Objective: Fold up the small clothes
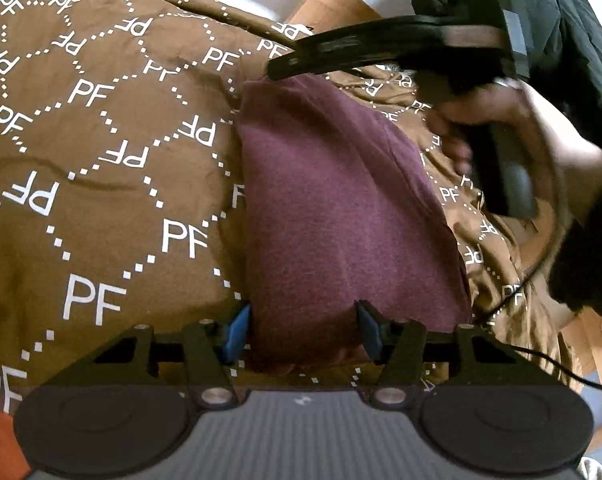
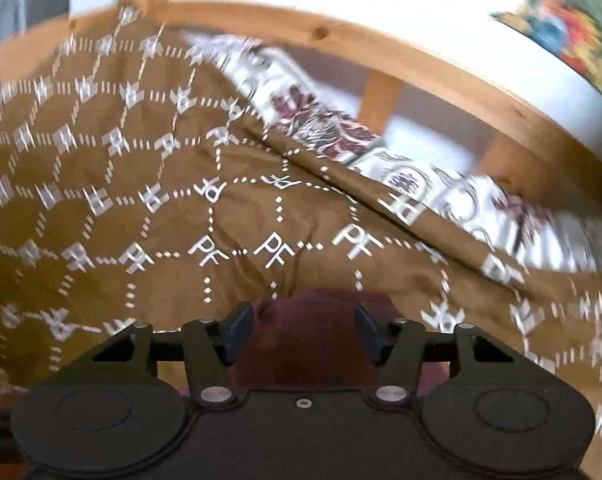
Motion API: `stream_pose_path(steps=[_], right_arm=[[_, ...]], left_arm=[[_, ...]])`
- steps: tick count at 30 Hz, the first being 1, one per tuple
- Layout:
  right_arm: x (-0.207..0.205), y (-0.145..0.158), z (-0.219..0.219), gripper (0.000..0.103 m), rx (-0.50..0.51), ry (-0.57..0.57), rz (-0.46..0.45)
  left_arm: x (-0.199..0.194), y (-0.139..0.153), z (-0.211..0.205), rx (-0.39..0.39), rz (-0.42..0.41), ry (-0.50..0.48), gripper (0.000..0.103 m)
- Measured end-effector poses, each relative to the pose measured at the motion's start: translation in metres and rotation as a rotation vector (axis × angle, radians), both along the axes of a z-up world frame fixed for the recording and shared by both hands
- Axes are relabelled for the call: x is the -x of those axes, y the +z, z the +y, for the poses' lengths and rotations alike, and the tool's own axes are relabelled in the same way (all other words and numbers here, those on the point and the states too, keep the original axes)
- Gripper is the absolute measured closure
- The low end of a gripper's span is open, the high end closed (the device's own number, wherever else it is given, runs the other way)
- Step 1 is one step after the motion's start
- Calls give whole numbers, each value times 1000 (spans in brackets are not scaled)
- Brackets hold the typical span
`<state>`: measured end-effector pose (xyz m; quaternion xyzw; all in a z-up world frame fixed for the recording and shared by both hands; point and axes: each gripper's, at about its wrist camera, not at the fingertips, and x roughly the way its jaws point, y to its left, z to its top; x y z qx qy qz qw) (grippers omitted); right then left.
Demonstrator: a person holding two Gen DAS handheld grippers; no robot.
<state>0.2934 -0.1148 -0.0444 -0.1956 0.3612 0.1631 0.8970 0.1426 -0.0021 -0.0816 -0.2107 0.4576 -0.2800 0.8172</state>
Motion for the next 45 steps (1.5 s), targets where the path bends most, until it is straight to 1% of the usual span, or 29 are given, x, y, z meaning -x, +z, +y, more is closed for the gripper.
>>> stream_pose_path(steps=[2, 5, 7, 9, 12, 13, 15, 16, 20, 21, 22, 23, 25, 26, 28, 29, 31, 32, 34, 36, 37, 40, 41, 42, 44, 45], right_arm=[[-13, -10, 12, 54, 55, 3, 15], [-27, -25, 15, 67, 112, 2, 70], [-26, -30, 13, 86, 123, 6, 67], [-18, -27, 11, 91, 127, 20, 28], [-4, -15, 9, 96, 96, 25, -72], [0, -10, 8, 101, 79, 22, -108], [6, -3, 6, 101, 55, 17, -179], [5, -2, 5, 101, 50, 16, -192], [0, -15, 2, 100, 57, -24, -184], [-1, -18, -1, 97, 46, -43, -179], [-3, -19, -3, 88, 32, -58, -167], [-1, -19, -6, 83, 21, -65, -159], [2, -16, -12, 63, -5, -79, -168], [4, -13, -17, 58, -23, -91, -174], [9, -9, -27, 42, -61, -119, -180], [13, -6, -34, 40, -83, -133, -181], [25, -2, -48, 29, -111, -158, -184], [32, -1, -55, 27, -117, -172, -185], [51, 0, -75, 17, -147, -208, -184], [73, -2, -95, 12, -196, -250, -174], [86, -4, -104, 10, -218, -271, -168], [122, -15, -125, 4, -263, -324, -157], [132, -19, -129, 3, -271, -338, -157], [144, -24, -134, 2, -280, -355, -157], [162, -34, -141, 1, -293, -381, -153], [170, -40, -143, 1, -301, -396, -152]], left_arm=[[-1, 0, -1, -3, -5, 1, 44], [-1, 0, -2, -10, -12, -2, 44], [0, 0, -1, -11, -13, -3, 44], [1, 1, -3, -15, -17, -1, 44], [3, 2, -5, -26, -26, -1, 44], [3, 2, -5, -29, -28, 0, 44], [4, 2, -7, -32, -29, 4, 44], [4, 3, -7, -34, -29, 4, 44], [4, 3, -7, -37, -30, 4, 44], [4, 3, -7, -36, -30, 4, 44], [4, 3, -7, -36, -30, 4, 44], [4, 3, -7, -37, -30, 4, 44], [4, 3, -8, -38, -32, 4, 44], [4, 3, -8, -38, -31, 4, 44], [4, 3, -8, -38, -30, 3, 43], [4, 3, -7, -36, -28, 2, 43], [3, 3, -7, -33, -21, 2, 42], [2, 2, -7, -31, -16, 2, 41], [-1, 1, -6, -24, 1, 3, 39], [-3, -1, -4, -16, 22, 10, 36], [-3, -1, -4, -17, 26, 15, 33], [-3, 0, -4, -34, 25, 28, 27], [-3, 1, -5, -44, 23, 31, 26], [-2, 2, -5, -52, 22, 33, 23], [-2, 3, -7, -72, 23, 43, 13], [-2, 4, -8, -84, 27, 52, 10]])
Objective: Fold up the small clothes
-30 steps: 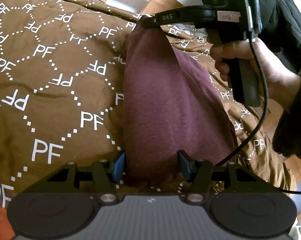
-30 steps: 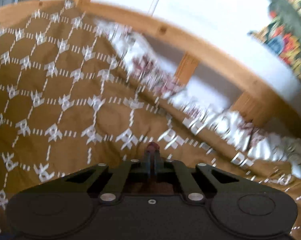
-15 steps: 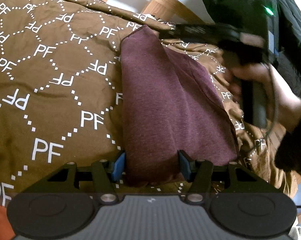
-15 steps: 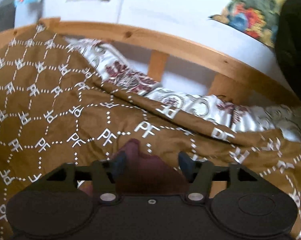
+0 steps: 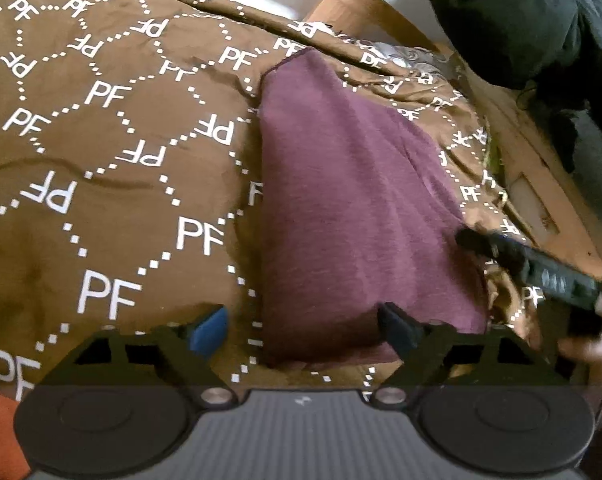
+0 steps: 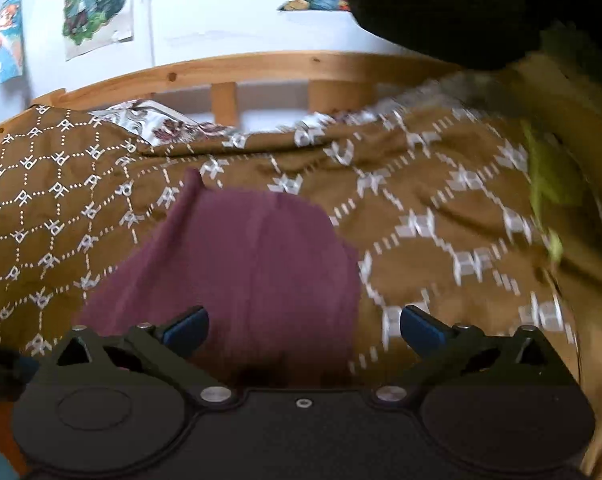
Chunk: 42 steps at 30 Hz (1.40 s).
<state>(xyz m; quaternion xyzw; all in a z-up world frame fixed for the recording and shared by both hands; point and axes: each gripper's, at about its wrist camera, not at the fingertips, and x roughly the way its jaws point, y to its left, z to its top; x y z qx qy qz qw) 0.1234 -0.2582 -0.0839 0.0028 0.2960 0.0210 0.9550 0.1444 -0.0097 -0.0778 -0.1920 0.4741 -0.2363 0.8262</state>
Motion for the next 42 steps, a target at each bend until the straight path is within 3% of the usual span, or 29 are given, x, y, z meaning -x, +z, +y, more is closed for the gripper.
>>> stream_pose_path(steps=[2, 7, 12, 15, 24, 30, 32, 36, 38, 40, 42], right_arm=[[12, -10, -3, 1, -17, -17, 2], [34, -31, -7, 1, -97, -48, 22], [40, -44, -3, 1, -37, -40, 28], [40, -44, -6, 1, -50, -41, 35], [49, -35, -31, 1, -254, -20, -109], [13, -33, -38, 1, -372, -30, -151], [-3, -36, -38, 6, -396, -46, -151], [-20, -48, -38, 24, -387, -70, -118], [-19, -54, -39, 32, -383, -66, -117], [-16, -57, -38, 46, -384, -50, -128], [-12, -60, -35, 51, -376, -34, -143]], left_arm=[[1, 0, 0, -11, 8, 19, 2], [1, 2, -1, -31, 18, 33, 1], [4, 1, -2, -57, 15, 33, 1], [5, -2, -3, -58, 9, 47, 1], [11, -6, -2, -53, -24, 50, 1], [13, -5, -4, -60, -40, 47, 0], [14, -5, -3, -62, -43, 42, 1], [16, -4, -3, -71, -48, 33, 0], [16, -3, -3, -72, -46, 36, 1], [16, -3, -4, -76, -47, 38, 0], [16, -3, -4, -77, -49, 38, 0]])
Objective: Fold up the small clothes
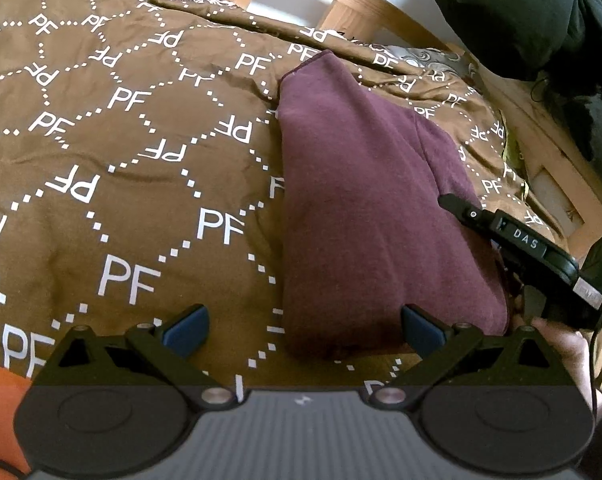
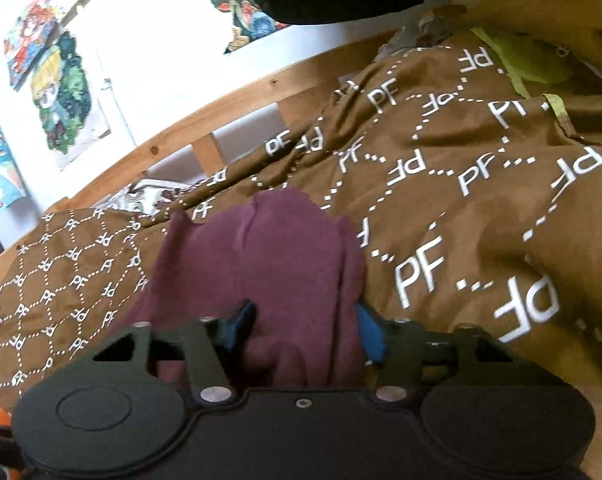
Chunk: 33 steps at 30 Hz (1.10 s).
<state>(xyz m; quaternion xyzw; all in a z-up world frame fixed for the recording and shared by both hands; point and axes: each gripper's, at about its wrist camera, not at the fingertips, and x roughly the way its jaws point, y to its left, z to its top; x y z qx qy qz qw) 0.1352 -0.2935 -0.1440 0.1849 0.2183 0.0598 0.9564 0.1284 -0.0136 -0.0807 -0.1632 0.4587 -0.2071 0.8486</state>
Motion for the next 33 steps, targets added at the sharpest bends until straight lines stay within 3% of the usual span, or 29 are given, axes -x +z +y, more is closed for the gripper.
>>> stream_pose_path(steps=[8, 33], right_arm=[[2, -8, -7, 50, -49, 5, -8], [3, -12, -8, 42, -64, 11, -12]], left_arm=[[1, -1, 1, 7, -8, -3, 0], [2, -1, 2, 10, -13, -10, 0]])
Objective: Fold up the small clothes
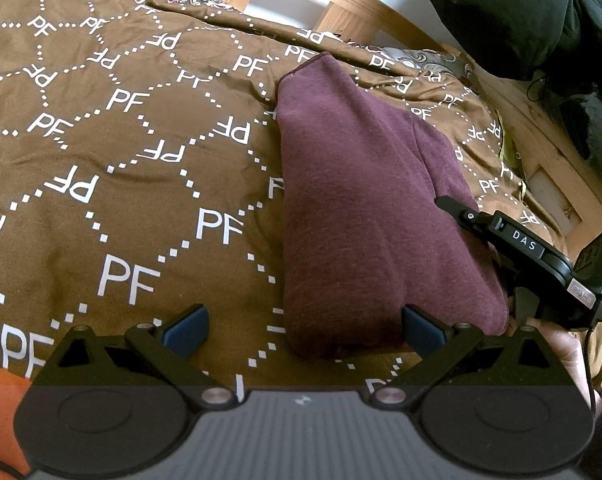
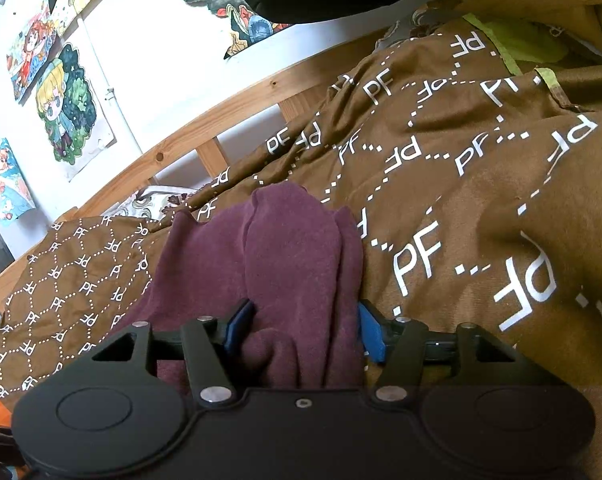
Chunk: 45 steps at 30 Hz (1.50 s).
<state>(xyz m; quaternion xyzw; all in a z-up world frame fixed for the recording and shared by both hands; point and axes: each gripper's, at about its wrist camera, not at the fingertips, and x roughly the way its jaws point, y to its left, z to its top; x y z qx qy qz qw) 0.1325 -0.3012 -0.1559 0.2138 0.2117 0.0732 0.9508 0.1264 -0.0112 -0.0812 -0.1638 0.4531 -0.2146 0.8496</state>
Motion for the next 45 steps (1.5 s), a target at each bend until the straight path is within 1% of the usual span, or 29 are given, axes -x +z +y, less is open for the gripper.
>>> stream_pose_path(steps=[8, 11, 13, 17, 20, 21, 22, 23, 25, 27, 33, 36, 38, 40, 41, 42, 43, 45], right_arm=[[-1, 0, -1, 39, -9, 12, -1], [-1, 0, -1, 38, -11, 15, -2], [-1, -1, -2, 37, -12, 16, -1], [-1, -1, -1, 36, -14, 18, -1], [-1, 0, 0, 35, -13, 20, -2], [0, 0, 0, 33, -12, 18, -3], [0, 1, 0, 30, -9, 14, -5], [1, 2, 1, 28, -5, 14, -9], [2, 6, 3, 18, 13, 6, -14], [1, 9, 4, 14, 26, 8, -22], [-11, 14, -3, 14, -4, -16, -19], [-19, 19, -5, 17, 17, -46, -44], [-25, 18, -8, 23, 10, -46, -40], [-26, 15, -11, 35, 2, -48, -29], [-26, 14, -12, 38, -5, -47, -26], [-26, 13, -13, 43, -13, -44, -21], [-27, 12, -14, 45, -20, -44, -16], [-26, 11, -13, 48, -22, -49, -14]], left_arm=[[-1, 2, 0, 1, 3, -5, 1], [-5, 8, 4, 22, 9, -15, 1], [-7, 14, 6, 31, -8, -21, 1], [-13, 31, 8, 49, -81, -28, 1], [-21, 38, 0, 44, -108, -72, 1], [-24, 39, -4, 37, -111, -87, 1], [-26, 40, -8, 28, -113, -98, 1], [-30, 39, -12, 17, -112, -108, 1], [-34, 35, -18, 3, -96, -114, 1], [-42, 31, -20, 0, -58, -109, 1], [-61, 19, -17, 21, 41, -70, 1], [-65, 15, -14, 30, 77, -60, 1], [-64, 13, -15, 19, 84, -61, 1], [-63, 13, -16, 12, 78, -60, 1], [-63, 13, -17, 10, 77, -59, 1], [-63, 13, -17, 11, 76, -59, 1], [-63, 12, -18, 12, 76, -59, 1], [-65, 11, -17, 15, 80, -61, 1]])
